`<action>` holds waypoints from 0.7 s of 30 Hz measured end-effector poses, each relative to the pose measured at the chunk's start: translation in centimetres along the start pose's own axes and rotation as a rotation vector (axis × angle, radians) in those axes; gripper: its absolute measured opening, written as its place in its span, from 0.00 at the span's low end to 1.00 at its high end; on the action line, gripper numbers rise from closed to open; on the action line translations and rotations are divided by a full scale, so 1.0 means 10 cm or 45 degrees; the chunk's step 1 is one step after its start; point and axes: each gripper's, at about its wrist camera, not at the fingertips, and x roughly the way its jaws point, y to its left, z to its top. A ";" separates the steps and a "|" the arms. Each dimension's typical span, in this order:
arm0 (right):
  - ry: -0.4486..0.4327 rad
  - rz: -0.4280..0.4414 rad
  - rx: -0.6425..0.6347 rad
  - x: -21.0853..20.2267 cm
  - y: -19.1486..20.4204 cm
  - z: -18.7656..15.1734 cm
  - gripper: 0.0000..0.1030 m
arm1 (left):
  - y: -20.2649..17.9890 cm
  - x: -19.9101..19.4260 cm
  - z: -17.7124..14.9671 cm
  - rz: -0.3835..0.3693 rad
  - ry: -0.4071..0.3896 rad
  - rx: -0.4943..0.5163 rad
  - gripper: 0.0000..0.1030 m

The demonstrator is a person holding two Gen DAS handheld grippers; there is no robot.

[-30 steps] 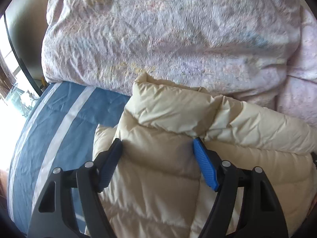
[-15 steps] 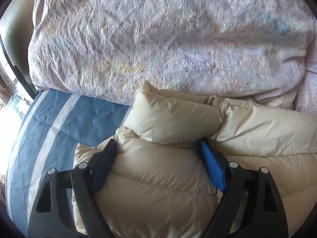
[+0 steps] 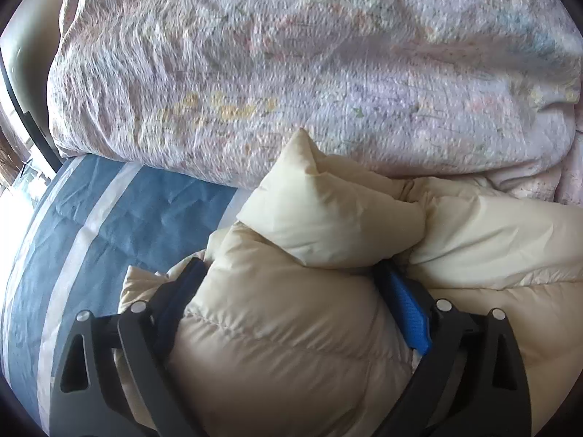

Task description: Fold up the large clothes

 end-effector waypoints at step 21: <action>0.172 0.082 0.153 -0.40 -0.96 0.26 0.87 | 0.71 -0.60 -0.09 -0.117 0.105 -0.003 0.92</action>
